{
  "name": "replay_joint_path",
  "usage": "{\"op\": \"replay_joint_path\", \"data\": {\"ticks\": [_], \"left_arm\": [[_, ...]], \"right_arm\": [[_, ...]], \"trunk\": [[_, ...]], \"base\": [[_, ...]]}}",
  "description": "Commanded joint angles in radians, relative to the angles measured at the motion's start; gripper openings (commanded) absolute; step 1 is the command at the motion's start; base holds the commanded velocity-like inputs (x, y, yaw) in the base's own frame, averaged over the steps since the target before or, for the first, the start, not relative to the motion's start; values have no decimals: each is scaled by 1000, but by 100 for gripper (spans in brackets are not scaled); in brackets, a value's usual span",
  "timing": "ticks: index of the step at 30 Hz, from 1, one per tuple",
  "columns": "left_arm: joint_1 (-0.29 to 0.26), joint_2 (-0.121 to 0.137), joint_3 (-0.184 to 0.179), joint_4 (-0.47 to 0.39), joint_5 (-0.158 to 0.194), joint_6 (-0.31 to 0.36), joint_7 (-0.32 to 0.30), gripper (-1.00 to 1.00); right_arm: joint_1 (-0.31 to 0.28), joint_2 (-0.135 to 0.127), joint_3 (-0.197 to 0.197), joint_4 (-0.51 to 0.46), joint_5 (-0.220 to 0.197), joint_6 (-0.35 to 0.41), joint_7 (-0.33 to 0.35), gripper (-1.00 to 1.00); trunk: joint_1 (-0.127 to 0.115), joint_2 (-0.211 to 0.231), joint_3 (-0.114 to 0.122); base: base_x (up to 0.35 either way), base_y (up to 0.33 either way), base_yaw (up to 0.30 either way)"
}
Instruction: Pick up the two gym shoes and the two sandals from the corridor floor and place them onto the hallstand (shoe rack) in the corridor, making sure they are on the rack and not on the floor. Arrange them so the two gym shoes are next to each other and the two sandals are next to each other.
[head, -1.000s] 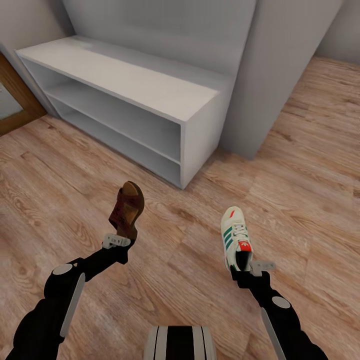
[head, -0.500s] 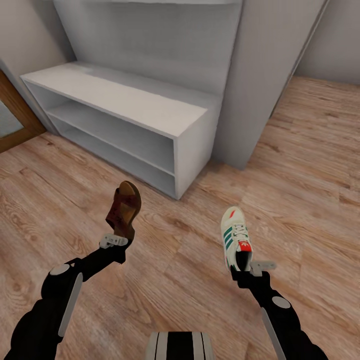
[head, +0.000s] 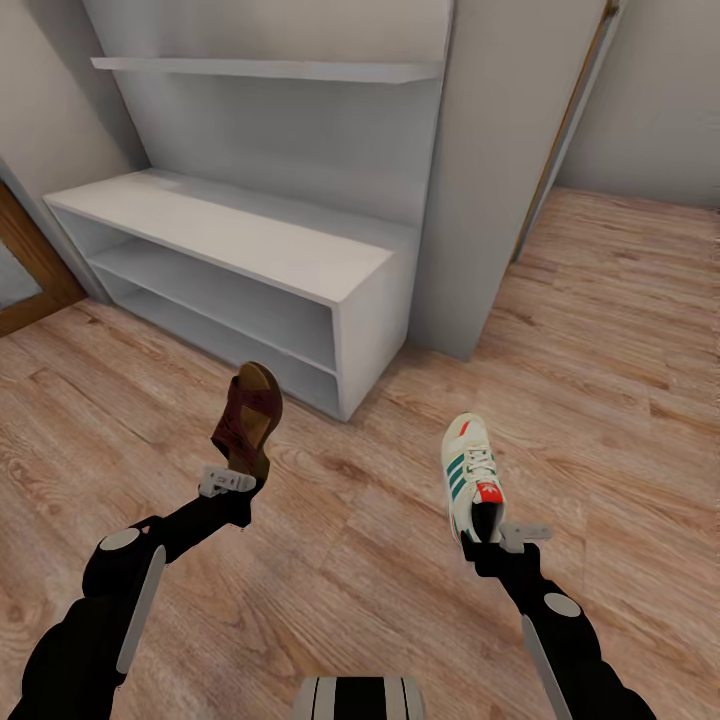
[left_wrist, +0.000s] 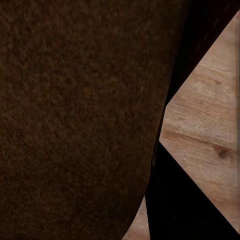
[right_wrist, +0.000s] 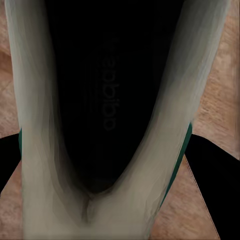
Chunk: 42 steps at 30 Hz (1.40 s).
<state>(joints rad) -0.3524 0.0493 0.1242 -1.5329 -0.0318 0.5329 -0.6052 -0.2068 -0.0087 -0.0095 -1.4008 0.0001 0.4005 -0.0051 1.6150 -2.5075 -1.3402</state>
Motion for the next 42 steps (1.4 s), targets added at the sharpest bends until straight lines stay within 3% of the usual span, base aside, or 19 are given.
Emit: {"op": "replay_joint_path", "data": {"ticks": [1, 33, 42], "left_arm": [[0, 0, 2, -1, -8, 4, -8, -100], [0, 0, 2, -2, -7, 4, -8, -100], [0, 0, 2, -3, -7, 4, -8, -100]], "right_arm": [[0, 0, 0, -1, 0, 6, -1, -100], [0, 0, 0, -1, 0, 6, -1, -100], [0, 0, 0, -1, 0, 6, -1, -100]], "trunk": [[-1, 0, 5], [-15, 7, 179], [-49, 70, 222]], "base": [[0, 0, -87], [0, 0, -68], [0, 0, -61]]}}
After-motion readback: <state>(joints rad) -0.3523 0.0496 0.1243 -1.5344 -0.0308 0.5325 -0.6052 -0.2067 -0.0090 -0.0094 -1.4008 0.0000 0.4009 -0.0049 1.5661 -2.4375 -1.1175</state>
